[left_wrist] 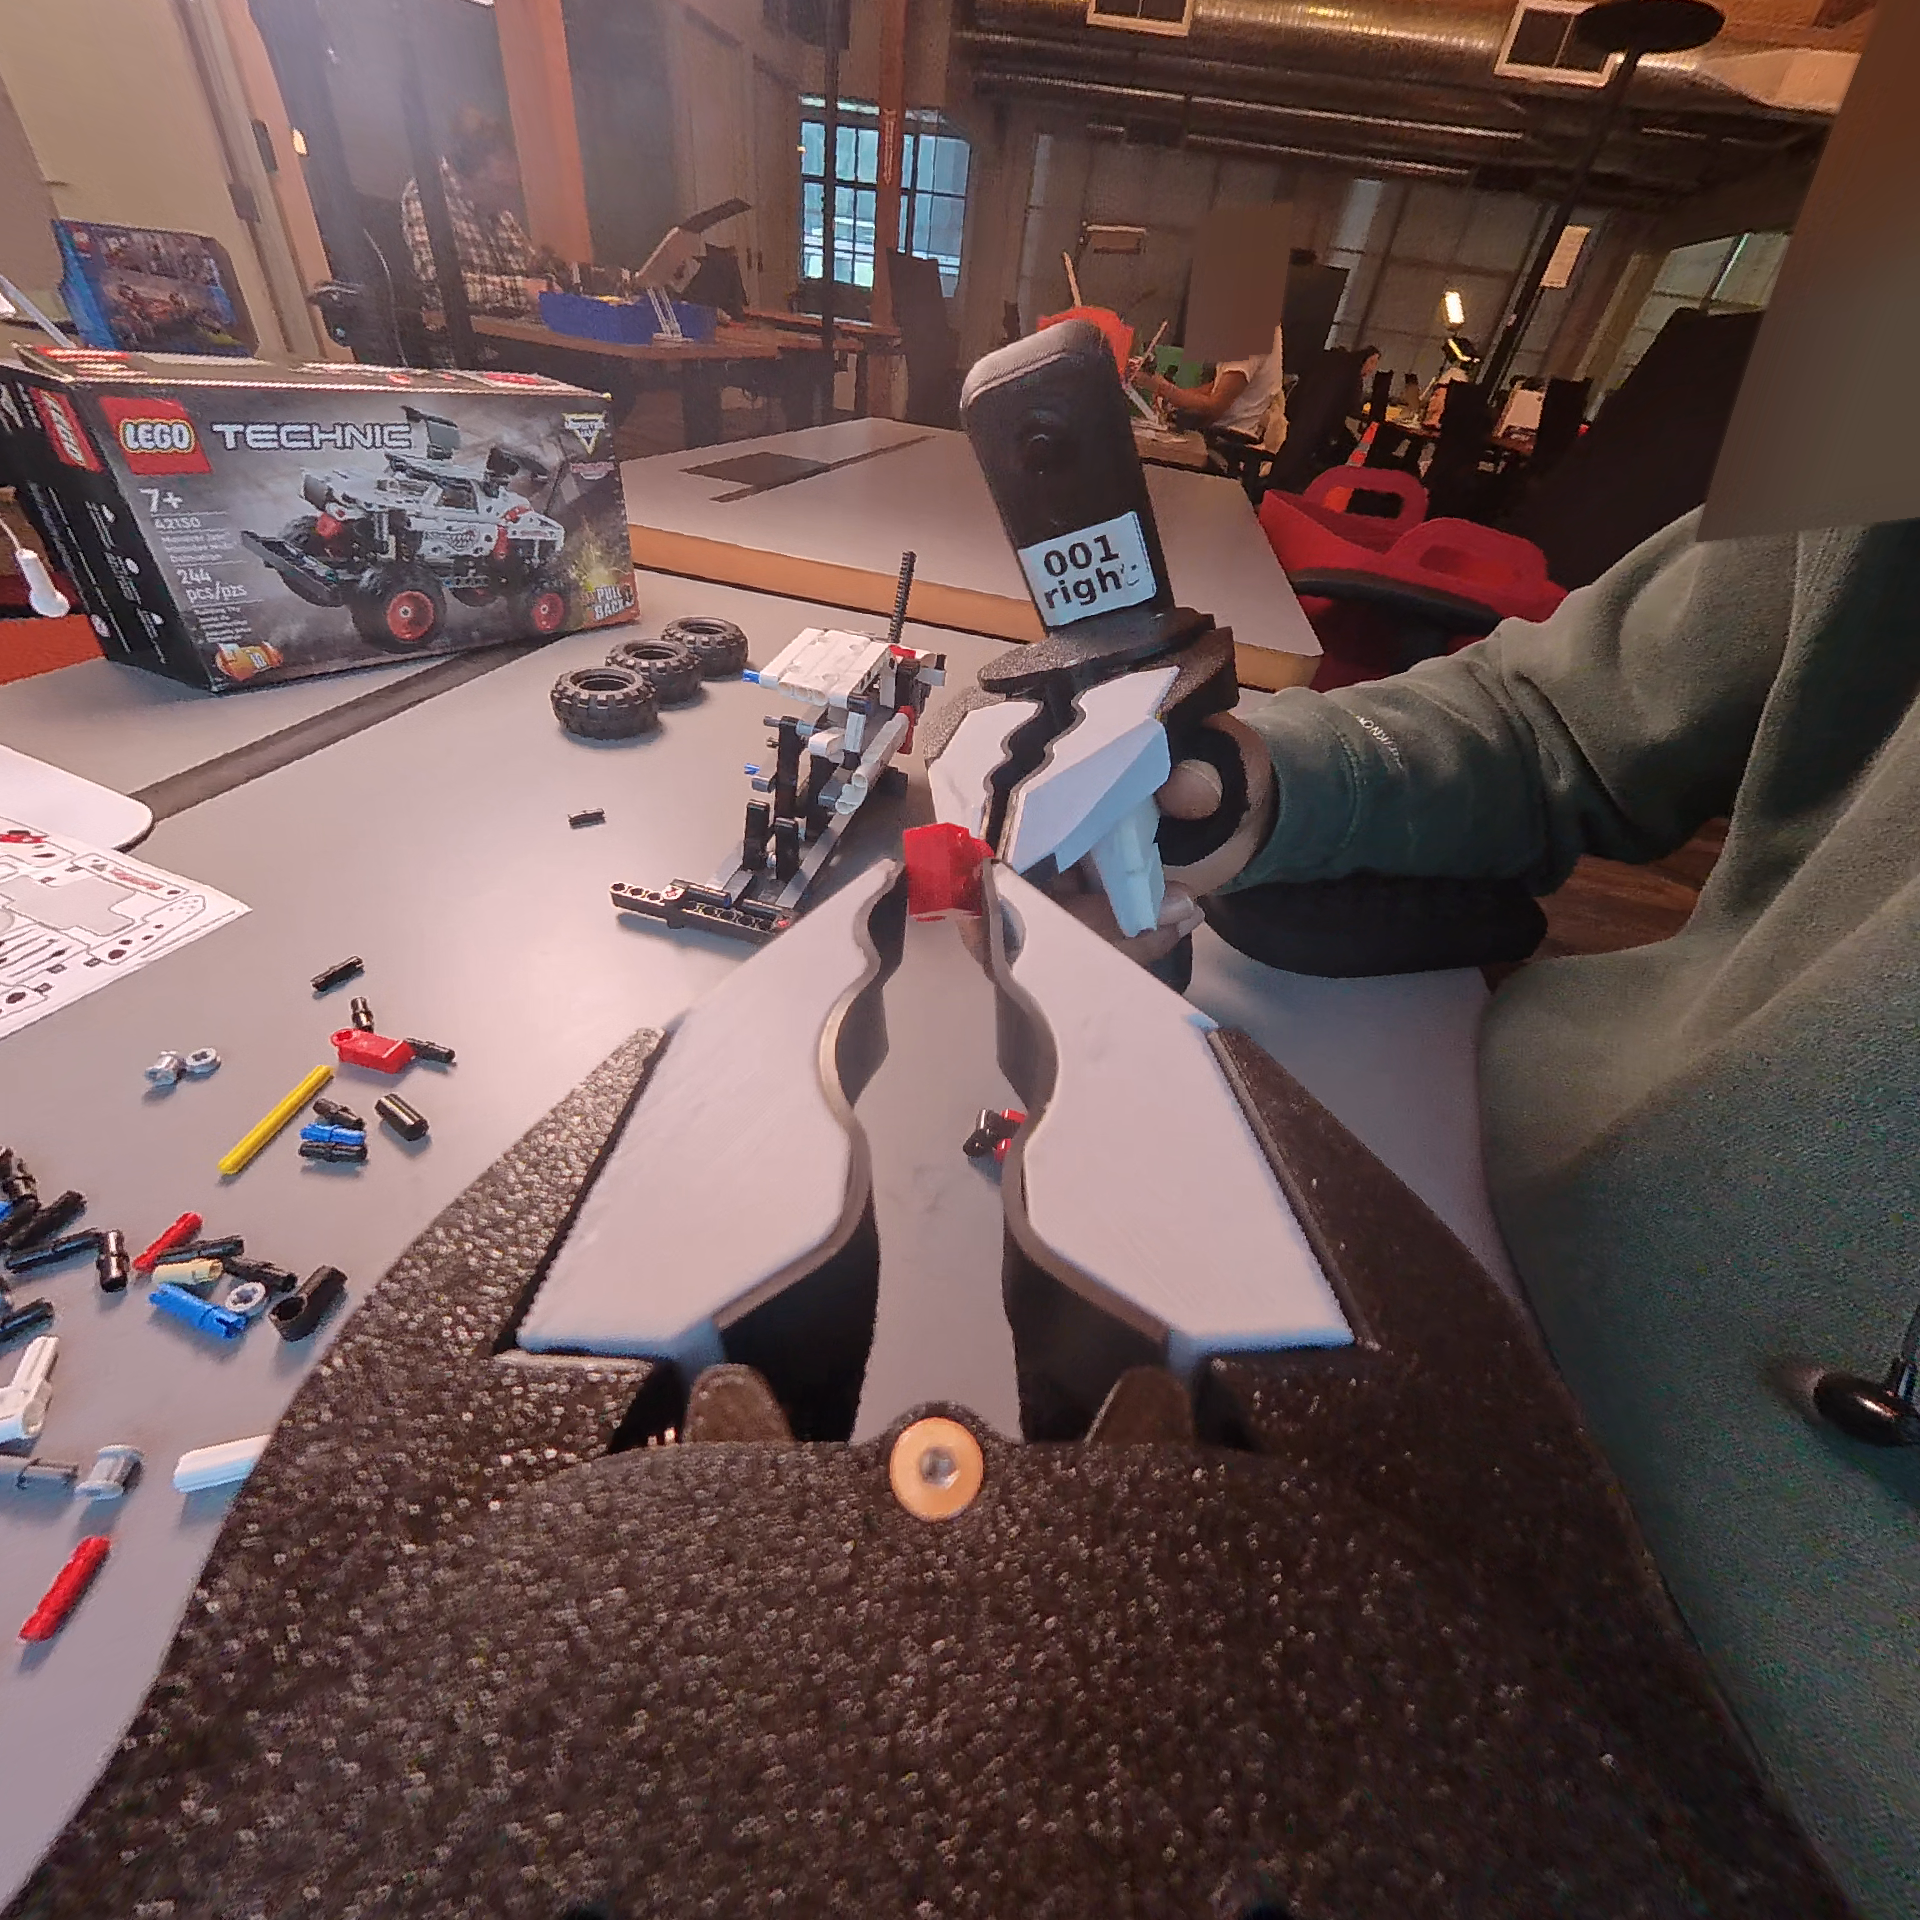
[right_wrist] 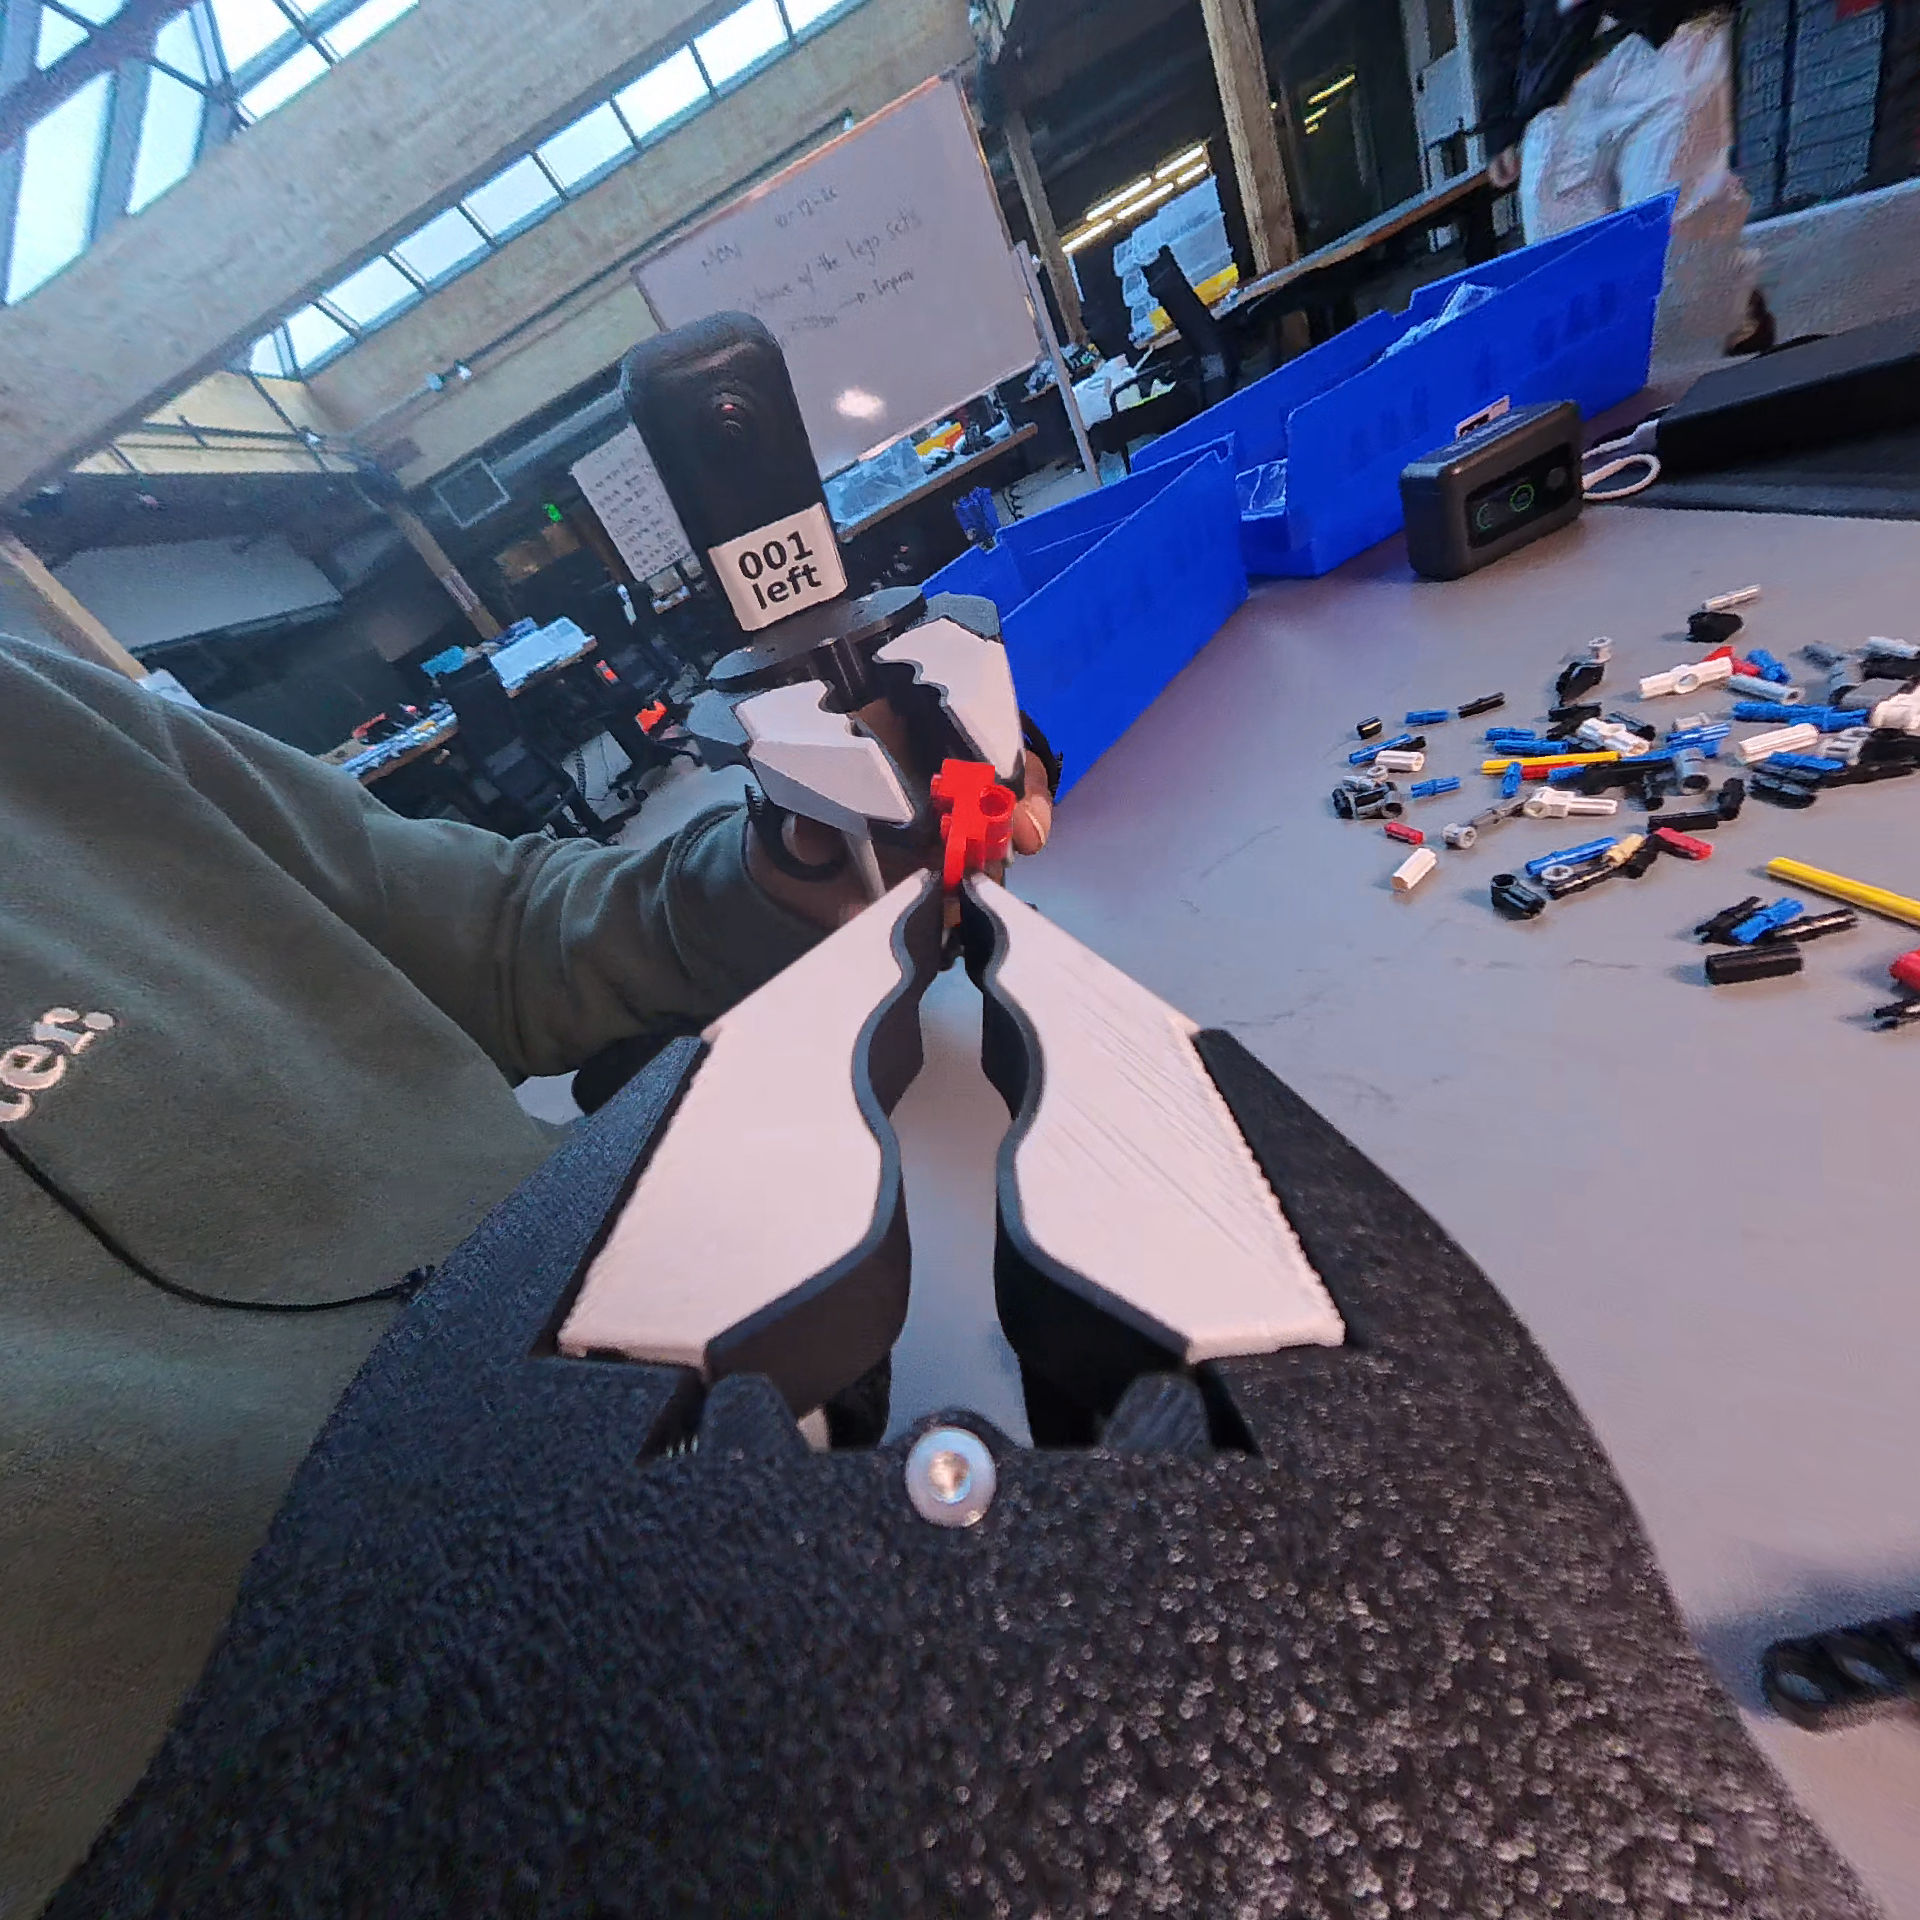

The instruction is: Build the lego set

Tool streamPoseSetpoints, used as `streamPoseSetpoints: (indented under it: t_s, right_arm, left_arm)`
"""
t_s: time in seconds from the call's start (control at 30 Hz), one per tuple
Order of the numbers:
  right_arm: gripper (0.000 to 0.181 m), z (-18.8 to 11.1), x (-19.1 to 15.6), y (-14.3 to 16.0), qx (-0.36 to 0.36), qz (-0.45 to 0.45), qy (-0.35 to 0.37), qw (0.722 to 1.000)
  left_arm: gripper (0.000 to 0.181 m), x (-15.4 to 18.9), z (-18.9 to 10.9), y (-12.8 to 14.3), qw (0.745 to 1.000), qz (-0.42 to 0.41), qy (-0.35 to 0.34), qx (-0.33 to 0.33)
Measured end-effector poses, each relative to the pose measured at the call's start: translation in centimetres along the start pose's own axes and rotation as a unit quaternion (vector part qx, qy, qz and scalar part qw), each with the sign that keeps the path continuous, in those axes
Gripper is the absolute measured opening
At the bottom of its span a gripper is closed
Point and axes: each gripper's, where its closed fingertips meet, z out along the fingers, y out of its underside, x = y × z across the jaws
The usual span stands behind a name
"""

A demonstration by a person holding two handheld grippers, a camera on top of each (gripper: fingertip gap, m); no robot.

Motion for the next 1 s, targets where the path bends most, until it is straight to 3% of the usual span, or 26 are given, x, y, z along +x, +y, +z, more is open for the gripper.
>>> streamPoseSetpoints:
  t_s: [0.4,0.63,0.7,0.77,1.0]
  right_arm:
    - [0.008,-0.1,-0.7,0.7,-0.047,-0.227,0.048,0.972]
    - [0.035,0.0,0.9,2.2,-0.114,-0.445,0.134,0.878]
    - [0.032,0.2,1.1,2.8,-0.13,-0.481,0.145,0.855]
    - [0.018,0.2,1.4,2.7,-0.131,-0.5,0.16,0.841]
    - [0.015,0.2,0.8,1.8,-0.103,-0.475,0.151,0.861]
  left_arm:
    - [0.012,0.6,0.0,0.3,0.997,-0.061,0.049,-0.006]
    - [0.012,-0.7,0.5,2.7,0.983,-0.172,0.047,-0.05]
    - [0.012,-0.2,0.9,3.5,0.979,-0.185,0.056,-0.072]
    - [0.012,0.1,1.2,4.1,0.976,-0.188,0.057,-0.089]
    - [0.012,0.4,1.0,3.3,0.968,-0.228,0.083,-0.064]
